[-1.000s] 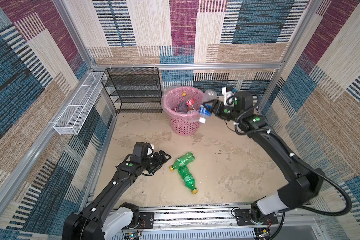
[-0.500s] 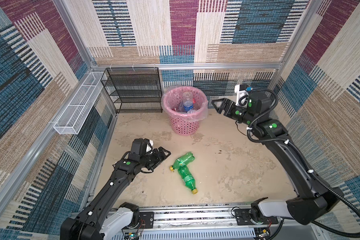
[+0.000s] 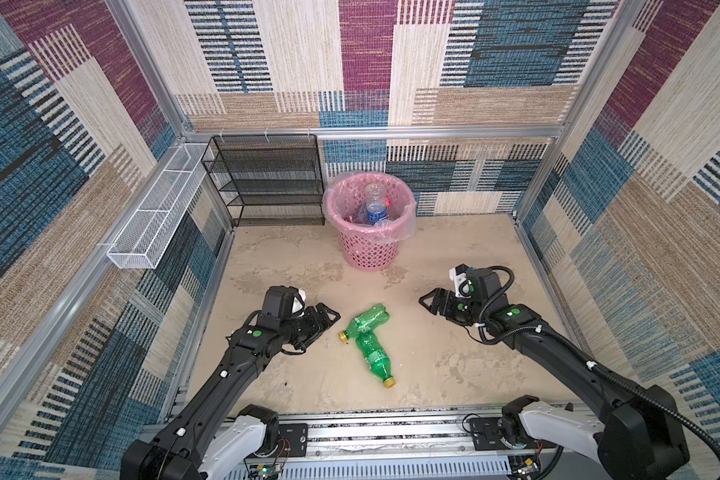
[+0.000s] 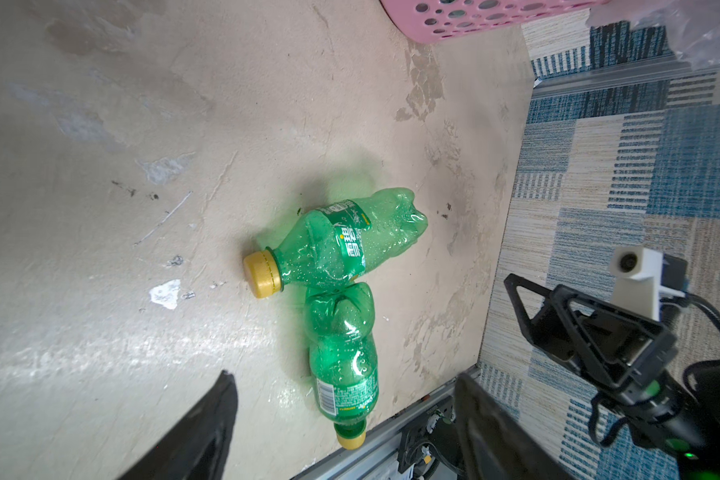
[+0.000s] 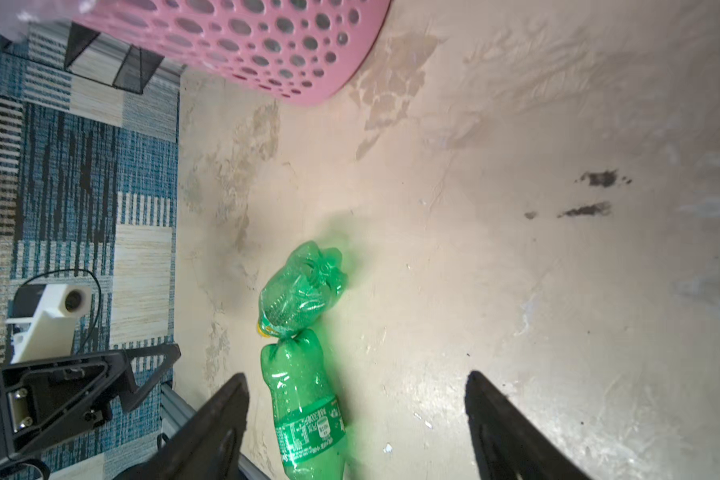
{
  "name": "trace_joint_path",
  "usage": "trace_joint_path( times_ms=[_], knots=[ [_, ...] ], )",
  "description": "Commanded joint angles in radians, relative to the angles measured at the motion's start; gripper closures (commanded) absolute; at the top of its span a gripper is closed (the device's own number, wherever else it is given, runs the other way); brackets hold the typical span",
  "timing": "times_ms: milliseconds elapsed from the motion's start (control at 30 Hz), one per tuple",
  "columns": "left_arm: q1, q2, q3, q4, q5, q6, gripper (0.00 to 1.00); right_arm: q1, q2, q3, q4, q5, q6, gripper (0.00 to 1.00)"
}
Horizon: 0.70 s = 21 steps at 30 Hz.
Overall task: Throw the plastic bottles in the bin
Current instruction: 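Bring the right gripper back down over the green soda bottles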
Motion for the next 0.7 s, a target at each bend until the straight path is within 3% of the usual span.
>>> trace_joint_path(
  times_ms=[0, 667],
  knots=[
    [-0.001, -0.004, -0.011, -0.004, -0.014, -0.004, 0.18, 0.043, 0.0, -0.023, 0.055, 0.001, -0.004, 0.18],
    [0.0, -0.016, -0.049, 0.015, 0.004, -0.026, 0.18, 0.398, 0.152, 0.012, 0.065, 0.08, 0.018, 0.17]
  ],
)
